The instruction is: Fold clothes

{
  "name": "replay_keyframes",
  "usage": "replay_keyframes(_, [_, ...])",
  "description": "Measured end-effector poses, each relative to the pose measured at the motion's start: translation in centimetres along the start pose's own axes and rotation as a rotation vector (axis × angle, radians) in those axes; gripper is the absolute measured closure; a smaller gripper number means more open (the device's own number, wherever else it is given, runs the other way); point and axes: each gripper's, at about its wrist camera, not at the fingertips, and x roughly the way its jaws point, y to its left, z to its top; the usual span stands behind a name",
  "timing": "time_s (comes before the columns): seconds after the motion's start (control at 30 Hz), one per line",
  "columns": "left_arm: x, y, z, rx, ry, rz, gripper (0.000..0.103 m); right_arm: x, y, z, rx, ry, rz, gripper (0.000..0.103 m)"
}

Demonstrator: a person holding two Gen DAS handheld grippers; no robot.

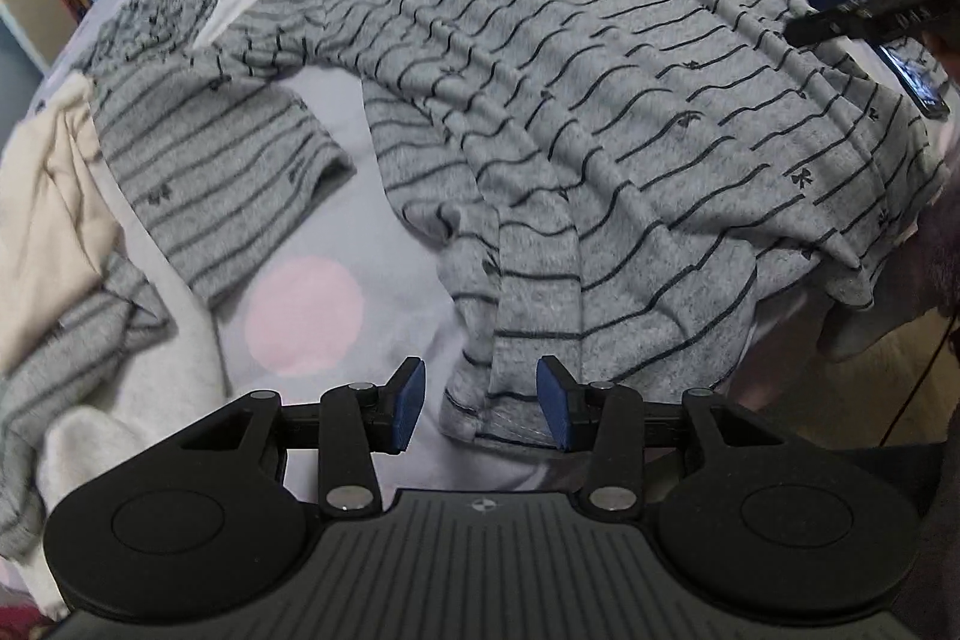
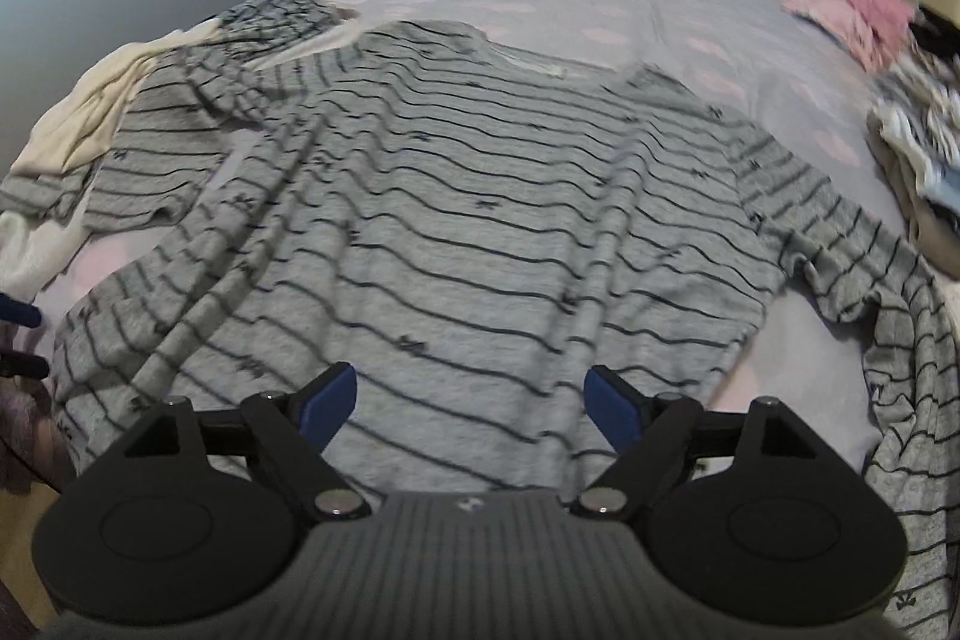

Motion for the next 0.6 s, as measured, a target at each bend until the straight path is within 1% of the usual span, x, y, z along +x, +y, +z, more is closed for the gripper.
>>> replay_keyframes(0.03, [0.2, 0.0, 0.0, 0.000, 0.004, 0.000, 0.064, -0.2, 0.8, -0.3, -0.011, -0.005, -0.016, 0.017])
replay_keyframes(0.13, [0.6, -0.1, -0.1, 0.010, 0.014, 0.006, 0.073, -0.7, 2.6, -1.3, -0.066, -0.011, -0.038, 0.017])
replay_keyframes(0.2, [0.8, -0.1, -0.1, 0.011, 0.018, 0.006, 0.079, -0.6, 2.9, -1.7, -0.086, 0.004, -0.025, 0.017])
replay_keyframes(0.27, [0.9, 0.0, -0.1, 0.007, 0.019, -0.004, 0.088, -0.5, 3.1, -2.1, -0.101, 0.019, -0.012, 0.017])
replay_keyframes(0.3, [1.0, 0.0, -0.1, 0.007, 0.020, -0.011, 0.090, -0.4, 3.2, -2.2, -0.108, 0.026, -0.006, 0.017])
replay_keyframes(0.37, [1.1, -0.3, -0.1, 0.021, 0.022, -0.026, 0.098, -0.3, 3.2, -2.3, -0.115, 0.034, -0.002, 0.017])
replay_keyframes(0.47, [0.6, -0.9, -0.3, 0.046, 0.001, -0.042, 0.100, 0.0, 3.2, -2.2, -0.119, 0.040, 0.006, 0.017])
replay_keyframes(0.53, [-0.6, -0.6, -0.2, 0.028, -0.021, -0.070, 0.101, 0.1, 3.2, -2.2, -0.121, 0.048, 0.006, 0.017])
replay_keyframes(0.6, [-2.1, 0.5, -0.2, -0.025, -0.038, -0.088, 0.101, 0.3, 3.1, -2.3, -0.122, 0.059, 0.008, 0.017])
